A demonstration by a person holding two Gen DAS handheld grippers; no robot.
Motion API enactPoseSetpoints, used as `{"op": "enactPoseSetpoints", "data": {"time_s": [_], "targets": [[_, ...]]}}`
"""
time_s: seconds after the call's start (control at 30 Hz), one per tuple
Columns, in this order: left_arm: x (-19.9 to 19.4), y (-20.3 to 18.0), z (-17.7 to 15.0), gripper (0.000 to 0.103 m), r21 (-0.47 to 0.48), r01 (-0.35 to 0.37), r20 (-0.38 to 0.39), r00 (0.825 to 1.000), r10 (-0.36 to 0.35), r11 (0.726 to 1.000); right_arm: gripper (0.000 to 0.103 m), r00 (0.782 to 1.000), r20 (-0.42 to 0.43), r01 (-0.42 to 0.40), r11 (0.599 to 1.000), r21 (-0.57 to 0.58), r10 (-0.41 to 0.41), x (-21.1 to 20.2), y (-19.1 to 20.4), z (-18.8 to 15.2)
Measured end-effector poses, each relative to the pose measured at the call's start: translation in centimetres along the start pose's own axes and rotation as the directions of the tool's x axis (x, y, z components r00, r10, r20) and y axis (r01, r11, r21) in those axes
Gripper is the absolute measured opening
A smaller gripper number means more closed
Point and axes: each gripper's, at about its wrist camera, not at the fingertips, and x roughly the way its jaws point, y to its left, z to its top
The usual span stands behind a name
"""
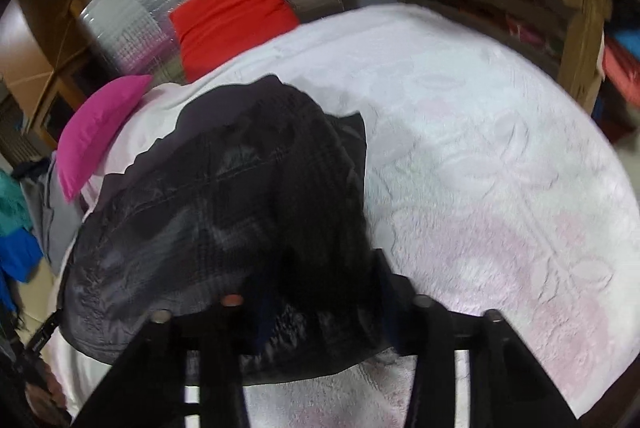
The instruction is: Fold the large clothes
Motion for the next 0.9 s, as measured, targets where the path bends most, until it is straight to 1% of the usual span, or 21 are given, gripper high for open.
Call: {"op": "enactPoseSetpoints", "data": {"time_s": [0.03, 0.07, 0.1, 0.13, 0.2, 0.23, 0.3, 0.33, 0.43, 0.47, 0.5, 0.53, 0.57, 0.67, 0.77, 0.9], "targets": [[0.1, -0.2, 0.0, 0.063, 0.006, -0.006, 0.002, 1.0, 0.006, 1.0, 0.031, 1.0, 0.013, 0.006, 1.0, -0.011, -0.006, -0.2, 0.1, 0.0], [0.1, -0.4, -0.1, 0.053, 0.013, -0.009, 0.008, 1.0, 0.009, 1.0, 0.029, 1.0, 0.026, 0.01, 1.0, -0.016, -0.01, -0.4, 0.2, 0.0], [0.0, -0.7, -0.1, 0.046, 0.029, -0.024, 0.018, 1.0, 0.023, 0.999, 0.029, 0.999, 0.043, 0.011, 1.0, -0.022, -0.01, -0.7, 0.4, 0.1], [-0.1, -1.3, -0.1, 0.045, 0.059, -0.059, 0.031, 0.998, 0.057, 0.997, 0.029, 0.998, 0.062, 0.014, 1.0, -0.028, -0.012, -1.0, 0.5, 0.1], [0.1, -1.8, -0.2, 0.045, 0.085, -0.083, 0.033, 0.996, 0.081, 0.993, 0.029, 0.997, 0.075, 0.019, 0.999, -0.042, -0.016, -1.2, 0.7, 0.1], [0.4, -2.1, -0.3, 0.045, 0.094, -0.087, 0.022, 0.996, 0.086, 0.992, 0.029, 0.998, 0.056, 0.027, 0.999, -0.042, -0.025, -0.8, 0.7, 0.1], [0.6, -2.1, -0.4, 0.045, 0.095, -0.098, 0.015, 0.995, 0.097, 0.991, 0.029, 0.999, -0.011, 0.041, 0.999, -0.032, -0.041, 0.6, 0.4, 0.1], [0.4, -2.1, -0.4, 0.045, 0.096, -0.105, 0.019, 0.994, 0.103, 0.99, 0.031, 0.999, -0.011, 0.043, 0.999, -0.029, -0.043, 0.6, 0.4, 0.1], [0.3, -2.0, -0.3, 0.045, 0.09, -0.105, 0.019, 0.994, 0.104, 0.99, 0.033, 0.997, 0.03, 0.078, 0.995, -0.067, -0.076, -0.1, 1.3, -0.1], [0.2, -1.8, -0.3, 0.045, 0.084, -0.102, 0.019, 0.995, 0.101, 0.991, 0.038, 0.996, 0.032, 0.09, 0.993, -0.071, -0.088, -0.2, 1.5, -0.2], [0.1, -1.6, -0.2, 0.048, 0.074, -0.097, 0.019, 0.995, 0.096, 0.992, 0.041, 0.994, 0.033, 0.102, 0.992, -0.076, -0.1, -0.2, 1.8, -0.3], [0.0, -1.4, -0.2, 0.051, 0.062, -0.097, 0.018, 0.995, 0.096, 0.993, 0.054, 0.994, 0.036, 0.108, 0.991, -0.079, -0.105, -0.3, 2.0, -0.3], [0.0, -1.1, -0.1, 0.055, 0.047, -0.098, 0.02, 0.995, 0.097, 0.994, 0.061, 0.994, 0.041, 0.109, 0.991, -0.08, -0.105, -0.4, 2.2, -0.3], [-0.2, 0.0, 0.1, 0.057, -0.004, -0.067, 0.024, 0.997, 0.067, 0.998, 0.062, 0.987, 0.085, 0.147, 0.982, -0.12, -0.138, -0.9, 3.4, -0.6], [-0.1, 0.6, 0.2, 0.058, -0.046, -0.047, 0.022, 0.999, 0.048, 0.998, 0.062, 0.98, 0.104, 0.184, 0.971, -0.155, -0.169, -1.0, 4.3, -0.8], [-0.6, 0.4, 0.4, 0.058, -0.055, -0.061, 0.057, 0.996, 0.064, 0.997, 0.062, 0.975, 0.125, 0.206, 0.961, -0.187, -0.184, -1.1, 5.2, -0.8]]}}
